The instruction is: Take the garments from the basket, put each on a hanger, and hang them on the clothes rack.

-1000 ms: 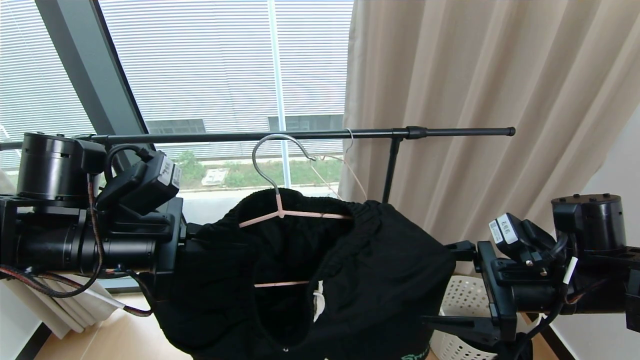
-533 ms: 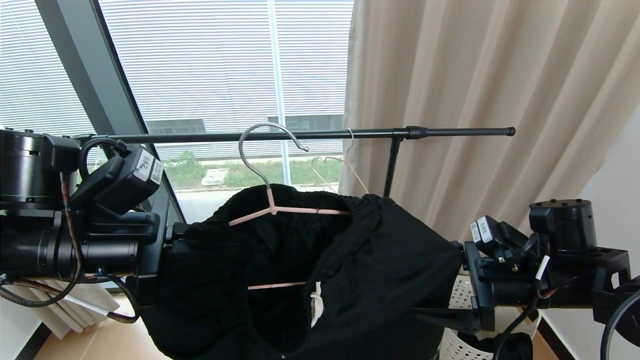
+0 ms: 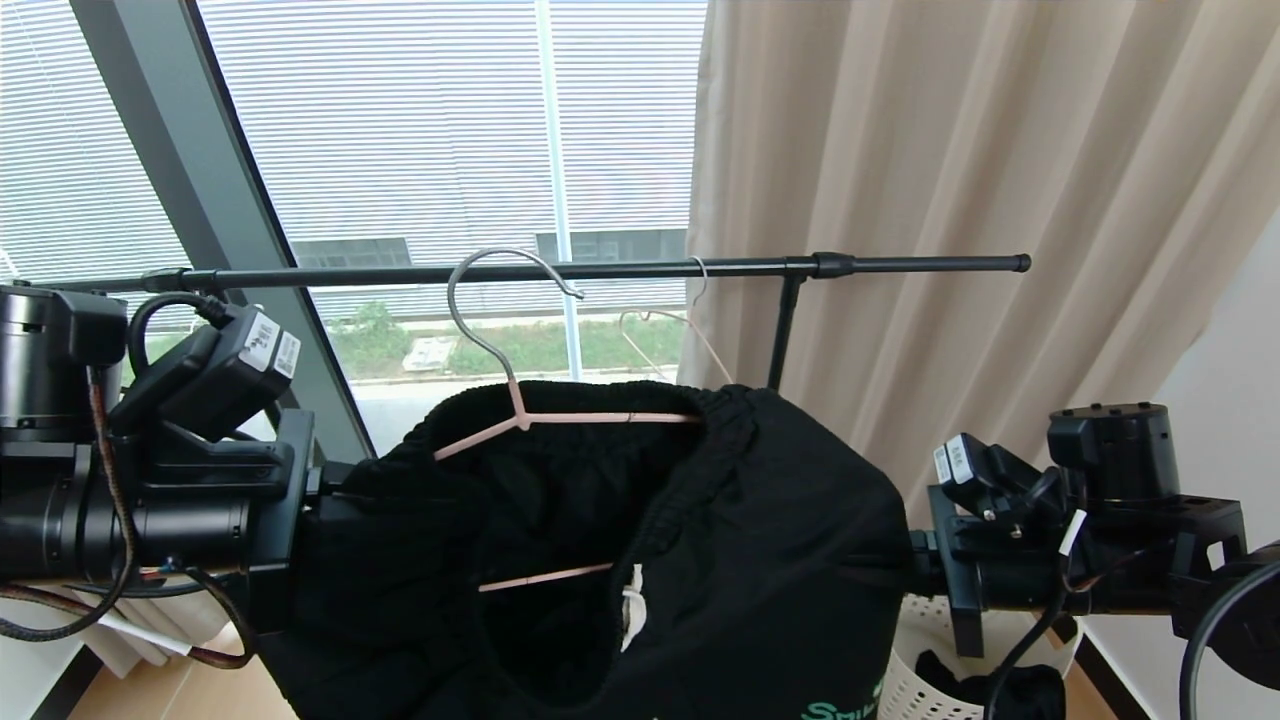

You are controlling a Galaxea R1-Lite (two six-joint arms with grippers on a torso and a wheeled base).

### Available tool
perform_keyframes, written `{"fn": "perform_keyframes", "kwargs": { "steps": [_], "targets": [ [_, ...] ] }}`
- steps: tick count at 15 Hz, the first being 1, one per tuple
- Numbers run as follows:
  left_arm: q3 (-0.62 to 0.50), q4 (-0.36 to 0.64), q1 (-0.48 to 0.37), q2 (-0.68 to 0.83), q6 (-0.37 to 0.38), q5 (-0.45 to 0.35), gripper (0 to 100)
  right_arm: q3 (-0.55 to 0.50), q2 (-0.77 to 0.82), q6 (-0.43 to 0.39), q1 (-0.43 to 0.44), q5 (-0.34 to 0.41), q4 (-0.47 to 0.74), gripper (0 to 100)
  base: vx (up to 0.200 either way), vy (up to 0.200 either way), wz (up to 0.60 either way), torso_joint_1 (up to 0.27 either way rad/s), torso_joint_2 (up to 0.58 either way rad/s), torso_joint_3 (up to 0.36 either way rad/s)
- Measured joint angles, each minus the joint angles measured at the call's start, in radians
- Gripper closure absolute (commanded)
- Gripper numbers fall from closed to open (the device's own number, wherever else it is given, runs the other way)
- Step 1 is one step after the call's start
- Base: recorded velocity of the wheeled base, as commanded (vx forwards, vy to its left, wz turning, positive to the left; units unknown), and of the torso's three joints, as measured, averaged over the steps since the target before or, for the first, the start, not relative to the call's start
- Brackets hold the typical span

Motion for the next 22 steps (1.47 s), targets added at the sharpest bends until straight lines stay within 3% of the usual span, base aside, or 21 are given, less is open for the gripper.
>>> {"fn": "perform_keyframes", "kwargs": {
  "steps": [6,10,11,17,19,22],
  "targets": [
    [0.032,0.000,0.104,-0.024,-0.003,-0.001,100,-0.009,0.008,0.000,-0.036,0.000,0.000,100,0.000,0.000,0.00,0.000,0.00,0.000],
    [0.039,0.000,0.116,-0.033,-0.009,-0.001,100,-0.008,0.011,0.000,-0.032,-0.009,0.002,100,0.000,0.000,0.00,0.000,0.00,0.000],
    [0.038,0.000,0.116,-0.033,-0.010,-0.001,100,-0.005,0.012,-0.002,-0.030,-0.015,0.002,0,0.000,0.000,0.00,0.000,0.00,0.000],
    [0.048,0.000,0.134,-0.035,-0.038,0.004,100,0.007,-0.008,0.000,0.000,-0.026,0.002,0,0.000,0.000,0.00,0.000,0.00,0.000],
    [0.052,0.000,0.163,-0.035,-0.039,0.005,100,0.005,-0.029,0.005,0.004,-0.074,0.004,0,0.000,0.000,0.00,0.000,0.00,0.000],
    [0.063,0.001,0.233,-0.033,-0.039,0.008,100,-0.008,-0.077,0.121,0.050,-0.166,0.004,0,0.000,0.000,0.00,0.000,0.00,0.000]
  ]
}}
